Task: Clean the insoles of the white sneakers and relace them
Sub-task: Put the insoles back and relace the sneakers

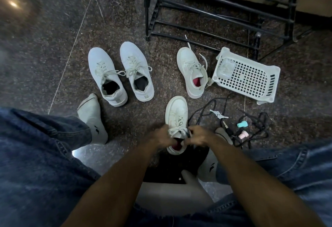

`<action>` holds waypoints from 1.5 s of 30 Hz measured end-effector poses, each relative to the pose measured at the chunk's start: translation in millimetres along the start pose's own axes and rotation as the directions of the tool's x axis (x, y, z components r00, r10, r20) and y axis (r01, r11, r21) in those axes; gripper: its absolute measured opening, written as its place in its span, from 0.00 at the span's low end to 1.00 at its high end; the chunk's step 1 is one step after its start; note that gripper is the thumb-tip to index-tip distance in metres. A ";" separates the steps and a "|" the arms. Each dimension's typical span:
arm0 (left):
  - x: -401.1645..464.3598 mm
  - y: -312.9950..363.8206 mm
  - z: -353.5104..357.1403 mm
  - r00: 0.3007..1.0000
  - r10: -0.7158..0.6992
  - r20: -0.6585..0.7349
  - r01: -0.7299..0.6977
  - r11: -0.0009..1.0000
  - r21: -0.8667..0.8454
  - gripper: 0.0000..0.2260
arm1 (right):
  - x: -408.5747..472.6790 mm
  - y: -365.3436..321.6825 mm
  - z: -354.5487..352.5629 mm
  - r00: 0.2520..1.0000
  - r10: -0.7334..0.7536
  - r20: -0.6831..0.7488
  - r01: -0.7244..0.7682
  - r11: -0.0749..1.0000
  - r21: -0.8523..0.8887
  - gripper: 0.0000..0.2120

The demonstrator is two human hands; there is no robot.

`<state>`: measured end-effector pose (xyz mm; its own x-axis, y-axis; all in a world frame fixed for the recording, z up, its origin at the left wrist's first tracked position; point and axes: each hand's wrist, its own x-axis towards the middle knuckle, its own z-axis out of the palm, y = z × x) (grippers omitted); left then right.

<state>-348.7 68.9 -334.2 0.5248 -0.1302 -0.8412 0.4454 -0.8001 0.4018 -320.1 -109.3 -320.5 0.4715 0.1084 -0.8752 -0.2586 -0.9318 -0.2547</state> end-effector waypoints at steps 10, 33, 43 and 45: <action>5.2 33.8 -16.6 0.912 -0.041 -0.409 0.041 0.999 -0.009 0.18 | 17.2 -25.9 -39.9 0.934 -0.188 -0.303 0.158 0.980 -0.120 0.19; 34.9 36.2 -60.1 0.788 -0.246 -0.564 0.014 0.923 -0.383 0.09 | 20.3 -44.7 -37.3 0.914 -0.156 -0.375 0.052 0.961 -0.273 0.11; 18.4 16.1 -15.9 0.944 0.069 -0.324 -0.160 0.952 -0.262 0.13 | -9.7 -32.5 15.0 0.977 -0.198 -0.073 0.183 0.967 -0.177 0.10; 17.1 17.1 -15.4 0.949 0.114 -0.295 -0.183 0.959 -0.217 0.13 | -7.7 -26.4 7.2 0.968 -0.144 -0.204 0.138 0.990 -0.044 0.06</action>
<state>-321.0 62.0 -336.2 0.7630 -0.0419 -0.6451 0.4885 -0.6162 0.6178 -323.0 -83.0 -309.9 0.6656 0.1683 -0.7271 -0.1541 -0.9222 -0.3546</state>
